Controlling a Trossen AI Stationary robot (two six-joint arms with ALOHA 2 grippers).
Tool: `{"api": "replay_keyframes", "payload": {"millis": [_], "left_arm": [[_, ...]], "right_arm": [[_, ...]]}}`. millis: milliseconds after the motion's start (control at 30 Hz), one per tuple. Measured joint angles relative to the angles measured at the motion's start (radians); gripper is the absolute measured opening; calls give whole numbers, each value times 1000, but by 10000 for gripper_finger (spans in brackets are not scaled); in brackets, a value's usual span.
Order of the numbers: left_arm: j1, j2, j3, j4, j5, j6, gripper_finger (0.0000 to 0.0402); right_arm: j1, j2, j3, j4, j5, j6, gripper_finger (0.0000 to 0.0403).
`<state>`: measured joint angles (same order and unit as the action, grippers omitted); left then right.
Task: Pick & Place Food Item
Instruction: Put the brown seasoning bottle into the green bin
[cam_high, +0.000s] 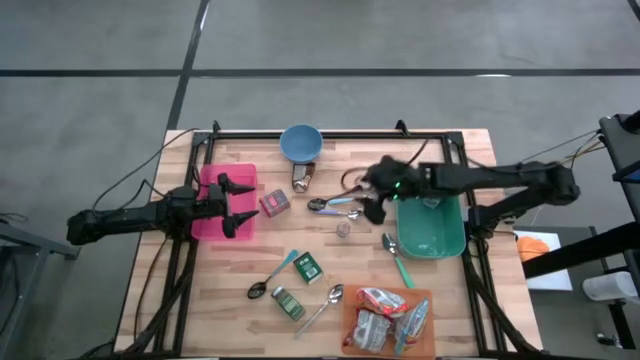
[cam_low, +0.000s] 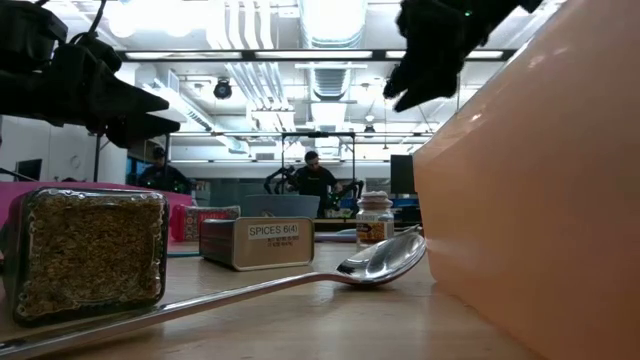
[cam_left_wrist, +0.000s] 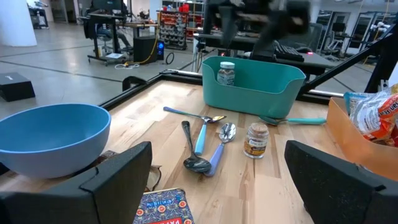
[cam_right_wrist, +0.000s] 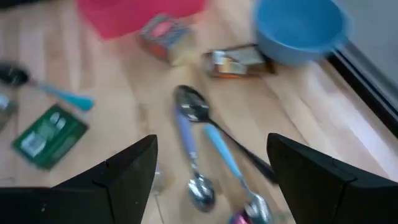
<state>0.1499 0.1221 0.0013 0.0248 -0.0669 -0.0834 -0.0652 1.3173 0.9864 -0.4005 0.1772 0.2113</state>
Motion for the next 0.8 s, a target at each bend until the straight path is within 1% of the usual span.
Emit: {"api": "replay_keyframes", "payload": {"millis": [67, 167, 300, 633, 800], "left_arm": [[0, 0, 0, 0, 0, 0, 372], [0, 0, 0, 0, 0, 0, 372], [0, -1, 0, 0, 0, 0, 372], [0, 0, 0, 0, 0, 0, 372], [0, 0, 0, 0, 0, 0, 372]], "right_arm": [[46, 42, -4, 46, 4, -36, 299], [104, 88, -8, 106, 37, -34, 299], [153, 128, -39, 214, 58, -58, 299], [164, 196, -175, 466, 25, -50, 299], [164, 226, -208, 494, 24, -30, 299]]}}
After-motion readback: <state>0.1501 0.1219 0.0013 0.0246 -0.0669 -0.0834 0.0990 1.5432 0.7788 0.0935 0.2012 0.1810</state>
